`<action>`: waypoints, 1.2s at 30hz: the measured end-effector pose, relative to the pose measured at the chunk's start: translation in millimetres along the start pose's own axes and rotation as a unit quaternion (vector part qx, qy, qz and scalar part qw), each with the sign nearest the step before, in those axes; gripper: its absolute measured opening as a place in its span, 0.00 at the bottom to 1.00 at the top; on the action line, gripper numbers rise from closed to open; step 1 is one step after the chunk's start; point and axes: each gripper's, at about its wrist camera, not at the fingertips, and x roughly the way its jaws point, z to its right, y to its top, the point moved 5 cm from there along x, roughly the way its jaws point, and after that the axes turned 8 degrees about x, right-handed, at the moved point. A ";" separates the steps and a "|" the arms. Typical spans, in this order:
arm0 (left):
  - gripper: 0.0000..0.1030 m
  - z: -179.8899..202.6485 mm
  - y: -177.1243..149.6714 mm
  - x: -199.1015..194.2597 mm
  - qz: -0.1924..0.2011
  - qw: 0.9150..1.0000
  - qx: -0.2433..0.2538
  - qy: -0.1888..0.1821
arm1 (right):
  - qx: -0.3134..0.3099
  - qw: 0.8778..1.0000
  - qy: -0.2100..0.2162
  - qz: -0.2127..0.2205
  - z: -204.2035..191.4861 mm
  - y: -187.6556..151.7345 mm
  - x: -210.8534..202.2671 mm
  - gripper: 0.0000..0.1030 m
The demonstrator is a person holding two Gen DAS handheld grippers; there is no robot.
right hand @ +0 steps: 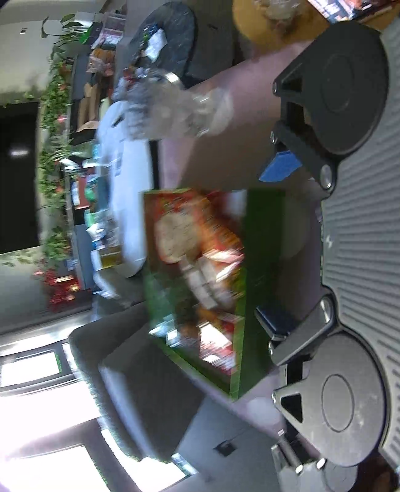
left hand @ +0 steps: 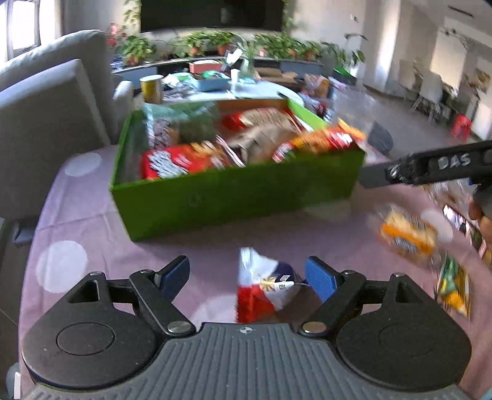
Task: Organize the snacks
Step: 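Grasp the crumpled red-white wrapper with the left gripper while the right gripper grasps the yellow sachima pack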
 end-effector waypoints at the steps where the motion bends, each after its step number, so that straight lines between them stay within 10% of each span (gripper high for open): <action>1: 0.78 3.7 -1.8 1.4 -0.003 1.000 0.008 0.000 | -0.002 1.000 -0.010 -0.009 6.3 -5.9 2.9 0.72; 21: 0.78 15.4 -16.5 6.0 -0.018 1.000 0.019 -0.004 | -0.050 0.992 -0.078 -0.085 15.6 -73.4 24.8 0.76; 30: 0.78 20.3 -32.7 0.9 -0.032 0.999 0.001 -0.007 | -0.057 0.994 -0.041 -0.079 -9.0 -75.1 18.4 0.74; 36: 0.60 18.0 -29.6 1.4 -0.027 0.999 -0.018 -0.027 | -0.061 0.994 -0.010 -0.086 -26.2 -79.2 19.1 0.74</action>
